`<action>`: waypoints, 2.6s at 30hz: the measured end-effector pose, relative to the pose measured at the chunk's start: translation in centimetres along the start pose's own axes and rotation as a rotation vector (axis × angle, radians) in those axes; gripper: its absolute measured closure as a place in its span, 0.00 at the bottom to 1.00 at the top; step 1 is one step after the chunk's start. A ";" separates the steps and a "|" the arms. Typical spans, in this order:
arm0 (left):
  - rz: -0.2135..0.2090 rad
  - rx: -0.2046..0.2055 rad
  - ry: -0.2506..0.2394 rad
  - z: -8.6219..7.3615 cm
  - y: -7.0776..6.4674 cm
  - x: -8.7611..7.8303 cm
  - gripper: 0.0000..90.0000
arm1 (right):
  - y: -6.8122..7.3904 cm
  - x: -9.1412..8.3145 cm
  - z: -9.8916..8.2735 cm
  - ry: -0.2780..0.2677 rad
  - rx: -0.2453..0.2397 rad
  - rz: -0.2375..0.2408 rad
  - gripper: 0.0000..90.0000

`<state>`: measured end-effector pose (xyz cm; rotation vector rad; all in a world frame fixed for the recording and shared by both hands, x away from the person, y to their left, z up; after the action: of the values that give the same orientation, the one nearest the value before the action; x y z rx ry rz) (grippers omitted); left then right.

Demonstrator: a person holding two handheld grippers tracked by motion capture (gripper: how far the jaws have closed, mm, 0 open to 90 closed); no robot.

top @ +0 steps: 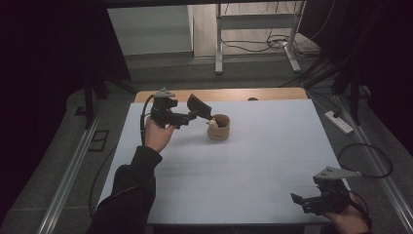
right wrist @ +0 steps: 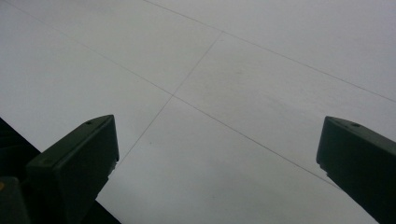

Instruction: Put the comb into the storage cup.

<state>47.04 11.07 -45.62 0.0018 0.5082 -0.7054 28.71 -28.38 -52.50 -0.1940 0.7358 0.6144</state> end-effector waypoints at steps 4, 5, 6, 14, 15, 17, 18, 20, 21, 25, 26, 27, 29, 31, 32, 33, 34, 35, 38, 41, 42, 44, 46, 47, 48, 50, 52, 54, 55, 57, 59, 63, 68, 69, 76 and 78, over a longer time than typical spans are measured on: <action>0.005 0.010 -0.003 -0.1 0.0 -0.5 0.00 | 0.0 0.0 0.0 0.000 0.000 -0.001 0.00; 0.007 0.013 -0.002 -0.2 0.0 -0.6 0.00 | 0.0 0.0 0.0 0.000 -0.001 -0.001 0.00; 0.011 0.017 0.000 -0.3 0.0 -0.7 0.00 | 0.0 0.0 0.0 0.000 -0.002 -0.001 0.00; 0.019 0.027 -0.007 -0.9 0.2 -1.9 0.00 | 0.0 0.0 0.0 -0.001 -0.001 -0.005 0.00; 0.019 0.026 -0.009 -1.0 0.2 -2.1 0.00 | 0.0 0.0 0.0 -0.002 -0.001 -0.006 0.00; 0.015 0.023 -0.014 -1.1 0.2 -2.4 0.00 | -0.1 0.0 0.0 -0.002 0.000 -0.006 0.00; 0.013 0.022 -0.015 -1.2 0.2 -2.5 0.00 | 0.0 0.0 0.0 -0.001 0.000 -0.006 0.00; 0.008 0.020 -0.018 -1.4 0.1 -2.7 0.00 | 0.0 0.0 0.0 0.000 -0.001 -0.006 0.00; 0.003 0.020 -0.020 -1.5 0.0 -2.8 0.00 | 0.0 0.0 0.0 0.000 -0.002 -0.006 0.00; -0.001 0.026 -0.024 -1.7 -0.1 -3.1 0.00 | 0.0 0.0 0.0 0.000 -0.002 -0.008 0.00; -0.002 0.027 -0.025 -1.8 -0.2 -3.2 0.00 | 0.0 0.0 0.0 0.000 -0.002 -0.008 0.00; -0.003 0.026 -0.028 -1.9 -0.2 -3.3 0.00 | 0.0 0.0 0.0 0.001 -0.004 -0.007 0.00; -0.004 0.029 -0.029 -2.0 -0.3 -3.4 0.00 | 0.0 0.0 0.0 0.001 -0.004 -0.008 0.00; -0.003 0.030 -0.030 -2.1 -0.3 -3.6 0.00 | 0.0 0.0 0.0 0.000 -0.003 -0.008 0.00; -0.001 0.034 -0.033 -2.2 -0.4 -3.7 0.00 | 0.0 0.0 0.0 0.000 -0.004 -0.008 0.00; -0.001 0.036 -0.035 -2.2 -0.4 -3.7 0.00 | 0.0 0.0 0.0 0.000 -0.005 -0.009 0.00; 0.000 0.038 -0.037 -2.3 -0.4 -3.8 0.00 | 0.0 0.0 0.0 0.000 -0.005 -0.009 0.00; 0.003 0.040 -0.042 -2.3 -0.3 -3.9 0.00 | 0.0 0.0 0.0 0.001 -0.005 -0.011 0.00; 0.001 0.035 -0.054 -2.5 -0.3 -4.2 0.01 | -0.1 0.0 0.0 -0.001 -0.003 -0.015 0.00; -0.004 0.030 -0.062 -2.7 -0.3 -4.4 0.00 | -0.1 0.0 0.0 0.000 -0.004 -0.016 0.00; -0.005 0.029 -0.067 -2.8 -0.4 -4.5 0.00 | 0.0 0.0 0.0 0.000 -0.004 -0.017 0.00; -0.002 0.039 -0.064 -3.0 -0.4 -4.6 0.00 | 0.0 0.0 0.0 0.000 -0.006 -0.017 0.00; -0.001 0.049 -0.064 -3.3 -0.5 -4.7 0.00 | 0.0 0.0 0.0 0.001 -0.007 -0.019 0.00; -0.003 0.048 -0.067 -3.4 -0.6 -4.7 0.00 | 0.0 0.0 0.0 0.001 -0.008 -0.019 0.00; -0.006 0.048 -0.069 -3.5 -0.6 -4.7 0.00 | 0.0 0.0 0.0 0.001 -0.009 -0.020 0.00; -0.004 0.048 -0.075 -3.7 -0.6 -4.8 0.00 | 0.0 0.0 0.0 0.002 -0.011 -0.021 0.00; -0.004 0.047 -0.079 -3.9 -0.7 -4.9 0.00 | 0.0 0.0 0.0 0.003 -0.012 -0.021 0.00; -0.007 0.041 -0.088 -4.1 -0.7 -5.0 0.00 | 0.0 0.0 0.0 0.004 -0.013 -0.022 0.00; -0.012 0.036 -0.093 -4.1 -0.8 -5.0 0.00 | 0.0 0.0 0.0 0.003 -0.013 -0.022 0.00; -0.009 0.037 -0.098 -4.4 -0.9 -5.1 0.00 | 0.0 0.0 0.0 0.003 -0.012 -0.023 0.00; -0.008 0.035 -0.103 -4.7 -0.9 -5.0 0.00 | 0.0 0.0 0.0 0.003 -0.011 -0.023 0.00; -0.012 0.029 -0.096 -5.4 -1.1 -4.8 0.00 | 0.0 0.0 0.0 0.002 -0.012 -0.022 0.00; -0.013 0.047 -0.091 -6.0 -1.4 -4.6 0.00 | 0.0 0.0 0.0 0.000 -0.009 -0.020 0.00; -0.012 0.055 -0.088 -6.2 -1.5 -4.5 0.00 | 0.0 0.0 0.0 0.000 -0.009 -0.019 0.00; -0.011 0.052 -0.077 -6.8 -2.0 -4.8 0.00 | 0.1 -0.1 0.0 -0.002 -0.010 -0.019 0.00; -0.011 0.046 -0.077 -6.9 -2.1 -5.0 0.00 | 0.1 -0.1 0.0 -0.004 -0.011 -0.020 0.00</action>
<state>39.44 13.70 -49.13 0.0143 0.4184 -0.7253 28.65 -28.35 -52.40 -0.2097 0.7262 0.6002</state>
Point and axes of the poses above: each handheld gripper's, and its own axes: x roughly forward along the jaws, z roughly out of its top, y roughly to its left, the point moved 9 cm from there along x, roughly forward along the jaws, and after that the axes turned 5 degrees about -y, right-handed, at the moved point
